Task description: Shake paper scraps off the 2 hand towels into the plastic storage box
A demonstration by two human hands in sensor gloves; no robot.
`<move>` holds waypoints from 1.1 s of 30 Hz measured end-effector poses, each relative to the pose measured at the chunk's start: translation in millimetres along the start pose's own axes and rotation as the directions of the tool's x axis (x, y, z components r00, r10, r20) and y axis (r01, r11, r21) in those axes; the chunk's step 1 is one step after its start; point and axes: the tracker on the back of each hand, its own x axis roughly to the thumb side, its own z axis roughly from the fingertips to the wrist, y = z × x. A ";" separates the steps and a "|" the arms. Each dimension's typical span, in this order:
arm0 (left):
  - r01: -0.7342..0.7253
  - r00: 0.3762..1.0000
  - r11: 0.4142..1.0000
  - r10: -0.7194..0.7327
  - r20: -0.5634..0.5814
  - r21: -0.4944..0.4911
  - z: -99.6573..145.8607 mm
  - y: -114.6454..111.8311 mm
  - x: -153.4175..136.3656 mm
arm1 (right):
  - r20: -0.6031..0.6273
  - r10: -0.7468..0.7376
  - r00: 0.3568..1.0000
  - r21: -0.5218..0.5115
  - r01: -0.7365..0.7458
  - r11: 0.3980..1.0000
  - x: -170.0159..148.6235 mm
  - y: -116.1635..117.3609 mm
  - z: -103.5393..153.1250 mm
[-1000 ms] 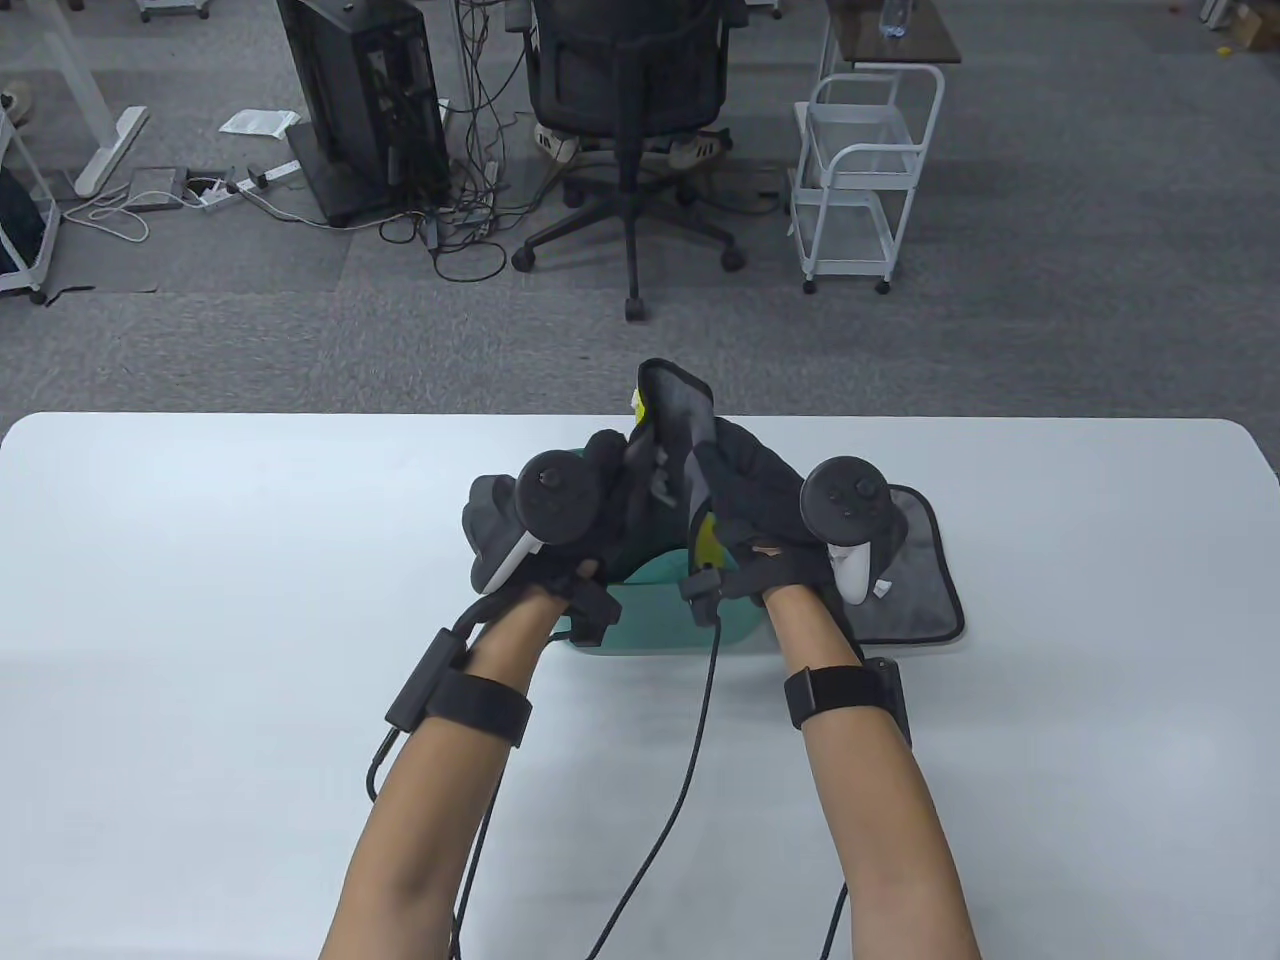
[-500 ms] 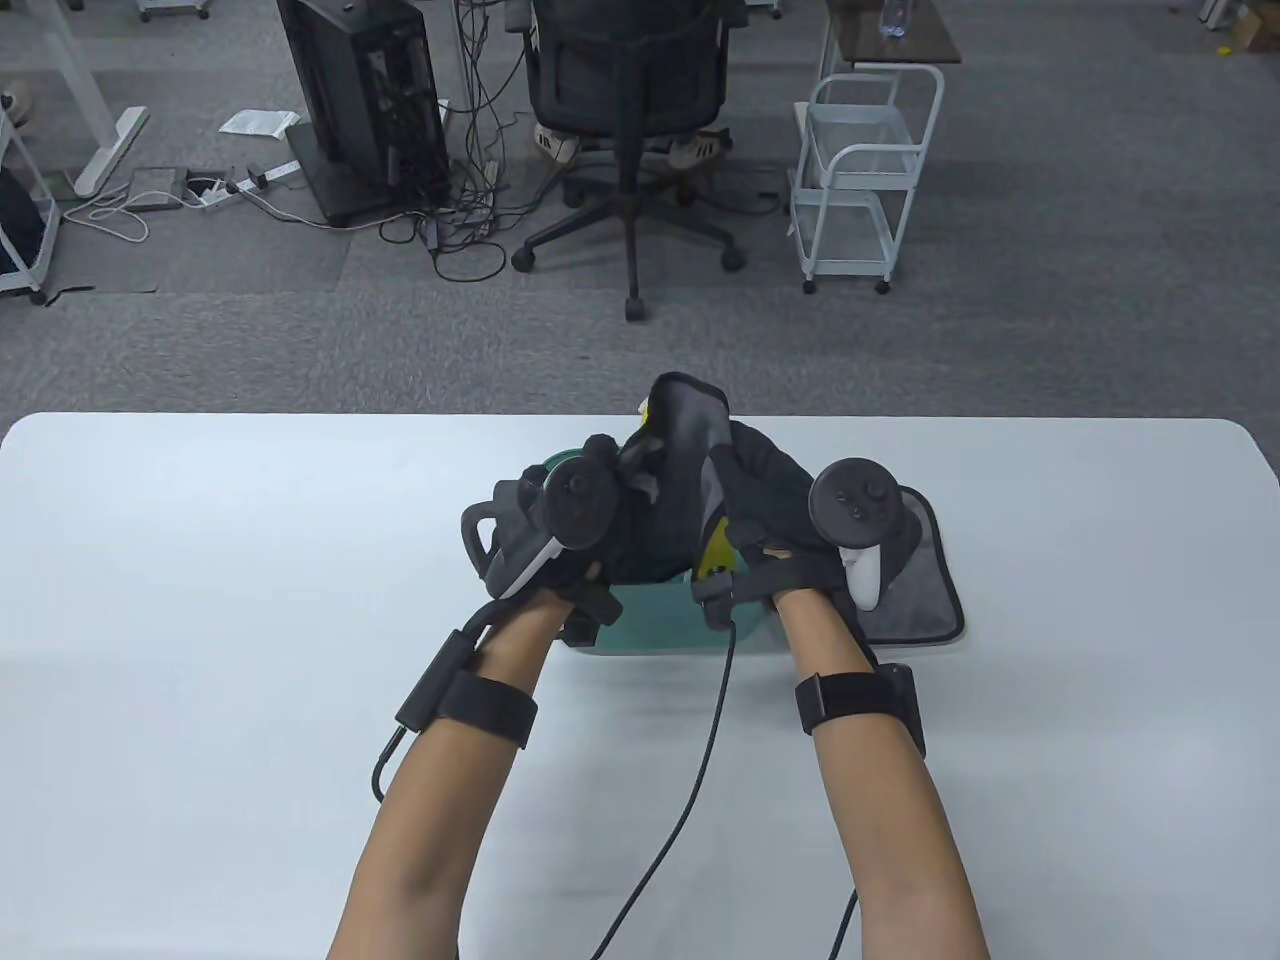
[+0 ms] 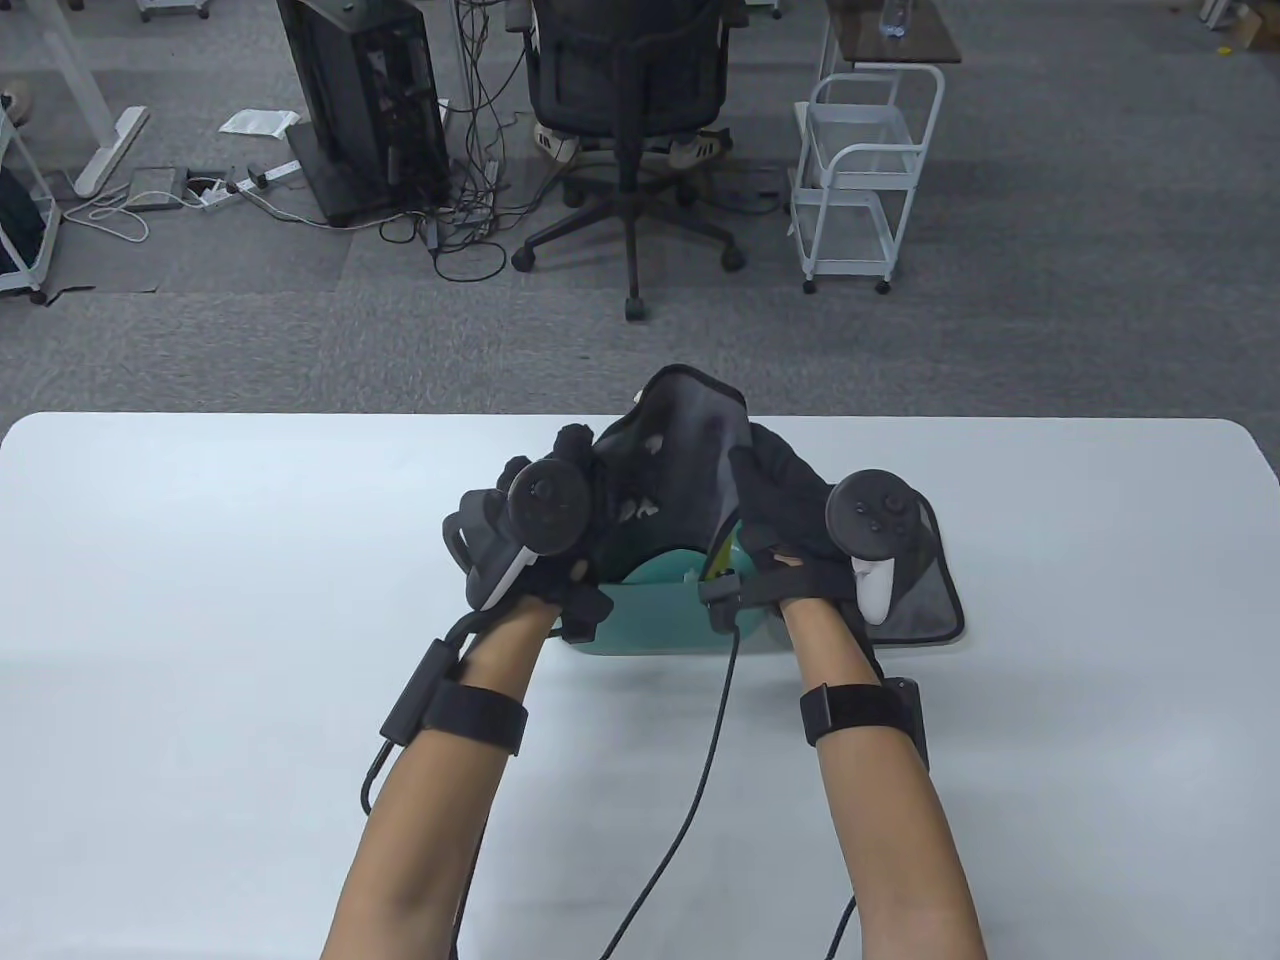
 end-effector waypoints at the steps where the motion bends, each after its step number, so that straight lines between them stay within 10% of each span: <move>1: 0.035 0.999 0.999 -0.035 0.003 -0.010 2.8 1.4 -0.7 | 0.005 0.030 1.000 -0.026 -0.030 0.999 0.9 -2.5 0.1; 4: -0.066 0.997 0.994 0.063 0.037 0.089 3.2 12.6 2.3 | 0.045 -0.234 0.971 -0.079 0.237 0.968 10.9 -7.7 0.6; 8: 0.066 0.998 0.998 -0.066 -0.006 0.002 1.3 2.0 -2.8 | -0.007 0.100 0.995 -0.017 -0.100 0.995 3.2 -4.6 -1.2; 11: -0.048 0.999 0.994 0.047 0.017 0.098 4.1 9.0 -6.5 | 0.024 -0.211 0.977 -0.077 0.213 0.974 6.7 -12.7 0.9; 15: 0.014 1.000 0.997 -0.013 -0.011 0.070 5.9 1.4 -10.1 | -0.012 0.050 0.999 -0.046 -0.051 0.998 1.3 -12.7 -1.9; 17: -0.049 0.999 0.993 0.046 0.029 0.107 6.6 1.8 -6.1 | -0.005 -0.143 0.990 -0.083 0.142 0.986 1.6 -13.6 -2.2; 20: 0.006 1.000 0.997 -0.007 0.007 0.083 8.7 -0.3 -5.8 | -0.072 0.021 0.997 -0.030 -0.024 0.999 -3.4 -15.4 -2.1; 22: -0.079 0.997 0.993 0.078 0.007 0.090 7.4 1.6 -5.0 | -0.019 -0.209 0.978 -0.100 0.206 0.973 -1.6 -18.6 -1.7; 26: -0.026 0.999 0.997 0.028 -0.032 0.068 8.8 -0.6 -9.7 | -0.082 -0.002 0.997 -0.037 -0.001 0.999 -5.2 -21.4 1.1; 29: -0.082 0.996 0.993 0.084 -0.023 0.080 9.4 0.8 -9.4 | -0.061 -0.182 0.981 -0.088 0.177 0.980 -4.0 -21.7 0.3; 31: 0.015 0.997 1.000 -0.015 -0.070 -0.001 9.1 0.0 -12.8 | -0.111 0.037 0.993 0.032 -0.033 0.999 -6.2 -20.4 0.5; 33: -0.048 0.998 0.993 0.053 -0.041 0.110 10.1 5.9 -14.3 | -0.062 -0.085 0.994 -0.111 0.077 0.991 -5.0 -27.2 2.5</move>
